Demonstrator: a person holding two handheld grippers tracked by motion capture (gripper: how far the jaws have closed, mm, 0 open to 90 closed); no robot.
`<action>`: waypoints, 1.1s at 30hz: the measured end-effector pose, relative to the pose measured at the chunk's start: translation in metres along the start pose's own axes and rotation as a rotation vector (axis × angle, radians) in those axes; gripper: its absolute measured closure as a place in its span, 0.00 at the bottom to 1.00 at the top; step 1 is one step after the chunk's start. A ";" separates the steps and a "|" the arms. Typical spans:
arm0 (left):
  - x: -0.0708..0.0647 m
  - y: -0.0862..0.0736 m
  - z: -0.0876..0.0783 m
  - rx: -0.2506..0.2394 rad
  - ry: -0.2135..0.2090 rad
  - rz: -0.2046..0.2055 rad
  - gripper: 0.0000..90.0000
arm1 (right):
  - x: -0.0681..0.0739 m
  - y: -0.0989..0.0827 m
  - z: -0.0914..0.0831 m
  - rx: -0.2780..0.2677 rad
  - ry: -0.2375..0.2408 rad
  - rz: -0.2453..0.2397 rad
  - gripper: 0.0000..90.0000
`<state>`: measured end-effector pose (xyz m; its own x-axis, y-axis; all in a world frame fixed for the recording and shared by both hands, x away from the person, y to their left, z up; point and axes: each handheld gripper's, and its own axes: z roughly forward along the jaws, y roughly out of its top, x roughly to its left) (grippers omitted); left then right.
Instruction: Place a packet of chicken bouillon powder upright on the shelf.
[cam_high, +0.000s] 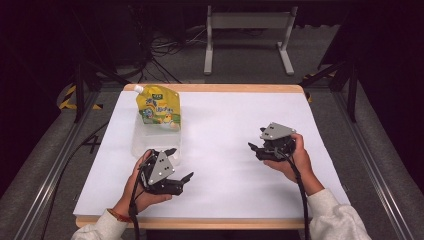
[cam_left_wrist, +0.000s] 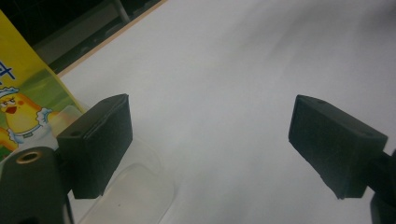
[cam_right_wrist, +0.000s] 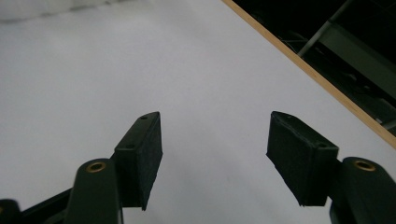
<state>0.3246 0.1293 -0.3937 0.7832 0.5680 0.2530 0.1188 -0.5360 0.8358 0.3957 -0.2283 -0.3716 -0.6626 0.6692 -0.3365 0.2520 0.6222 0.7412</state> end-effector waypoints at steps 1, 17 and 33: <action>-0.001 0.000 0.001 0.003 -0.006 0.001 0.16 | 0.000 -0.002 -0.002 0.001 -0.001 0.001 0.40; -0.011 -0.008 0.013 0.059 -0.040 0.041 0.14 | 0.001 -0.037 -0.024 0.024 -0.010 -0.018 0.33; -0.014 -0.016 0.020 0.111 -0.064 0.056 0.14 | 0.000 -0.078 -0.052 0.026 -0.011 0.028 0.26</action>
<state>0.3238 0.1171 -0.4202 0.8271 0.4967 0.2631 0.1380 -0.6333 0.7615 0.3396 -0.2981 -0.3989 -0.6472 0.6908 -0.3224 0.2885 0.6133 0.7353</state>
